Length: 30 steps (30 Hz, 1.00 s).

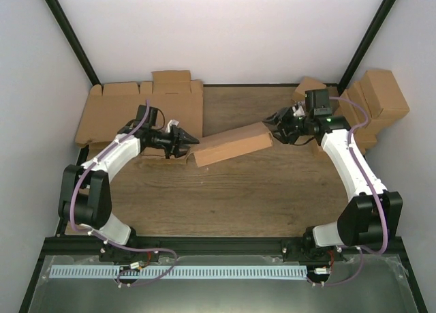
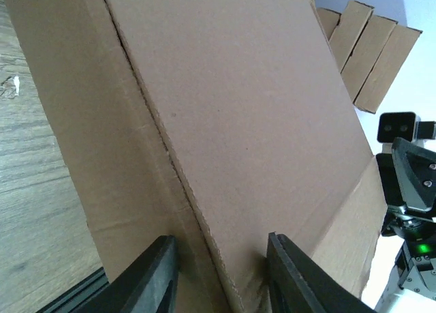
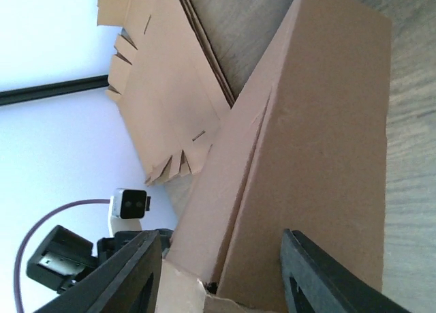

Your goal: Fold the paper box

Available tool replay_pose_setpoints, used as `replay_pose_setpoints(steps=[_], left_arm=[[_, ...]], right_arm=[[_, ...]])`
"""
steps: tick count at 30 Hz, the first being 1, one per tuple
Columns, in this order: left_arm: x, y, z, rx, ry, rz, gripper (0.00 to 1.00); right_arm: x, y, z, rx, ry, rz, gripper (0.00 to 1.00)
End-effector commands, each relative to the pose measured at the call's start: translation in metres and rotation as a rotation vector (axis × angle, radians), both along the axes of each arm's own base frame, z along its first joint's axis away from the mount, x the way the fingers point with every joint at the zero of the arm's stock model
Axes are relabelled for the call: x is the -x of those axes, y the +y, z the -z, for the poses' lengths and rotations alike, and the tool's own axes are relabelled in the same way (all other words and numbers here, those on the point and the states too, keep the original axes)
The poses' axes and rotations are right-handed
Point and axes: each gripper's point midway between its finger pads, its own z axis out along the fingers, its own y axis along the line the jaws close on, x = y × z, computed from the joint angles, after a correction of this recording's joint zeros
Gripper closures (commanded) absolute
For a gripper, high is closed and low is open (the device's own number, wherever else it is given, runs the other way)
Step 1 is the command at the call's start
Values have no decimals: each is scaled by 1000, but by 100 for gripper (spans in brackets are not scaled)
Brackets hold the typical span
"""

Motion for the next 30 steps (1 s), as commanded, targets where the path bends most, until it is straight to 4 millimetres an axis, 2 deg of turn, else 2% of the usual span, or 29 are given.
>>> replay_pose_setpoints(steps=[1,3,7,9,11,14,16,20,21,23,25,28,30], left_arm=[[12,-15,-28,105,66,32,65],[19,-12,-24,100,123,7,67],[34,-6,-12,45,188,-22,70],[38,-5,-9,49,212,-33,70],[36,-5,-7,51,213,-42,69],[22,-5,-4,24,207,-59,69],[14,-6,-4,12,212,-63,69],[-4,-7,-17,16,192,-110,68],[-10,-8,-19,23,187,-122,65],[-19,-7,-17,20,190,-141,59],[-28,-8,-15,29,188,-150,58],[-42,-9,-13,40,182,-167,57],[-53,-6,-11,33,175,-187,51]], right_arm=[[33,32,-13,-204,202,-81,52],[41,32,-11,-238,247,-78,54],[59,34,-22,-310,293,-72,55],[59,33,-25,-324,283,-54,55],[55,29,-14,-317,294,-27,55],[47,28,10,-327,336,-11,59],[39,26,16,-321,330,5,60],[21,14,18,-307,297,64,60],[17,11,20,-309,293,78,60],[10,3,28,-312,303,106,59],[1,-1,31,-317,290,124,59],[-12,-4,30,-314,267,145,57],[-21,-4,28,-322,255,149,55]])
